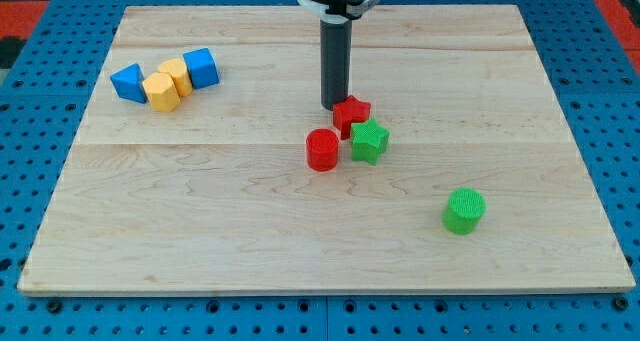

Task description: Place the red star ahead left of green circle

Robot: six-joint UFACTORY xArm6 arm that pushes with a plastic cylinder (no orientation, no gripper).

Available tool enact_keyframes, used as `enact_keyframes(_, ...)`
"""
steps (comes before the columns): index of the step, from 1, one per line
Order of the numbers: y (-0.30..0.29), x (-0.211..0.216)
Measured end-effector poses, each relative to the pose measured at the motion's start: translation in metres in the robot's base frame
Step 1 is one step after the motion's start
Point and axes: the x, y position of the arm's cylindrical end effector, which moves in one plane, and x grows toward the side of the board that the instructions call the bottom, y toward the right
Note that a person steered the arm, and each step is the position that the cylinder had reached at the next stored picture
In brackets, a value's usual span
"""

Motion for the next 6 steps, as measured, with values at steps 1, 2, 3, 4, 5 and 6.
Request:
enact_keyframes(1, 0.001, 0.008)
enact_keyframes(2, 0.008, 0.013)
enact_keyframes(3, 0.031, 0.022)
enact_keyframes(4, 0.05, 0.032)
enact_keyframes(5, 0.078, 0.049)
enact_keyframes(6, 0.105, 0.073)
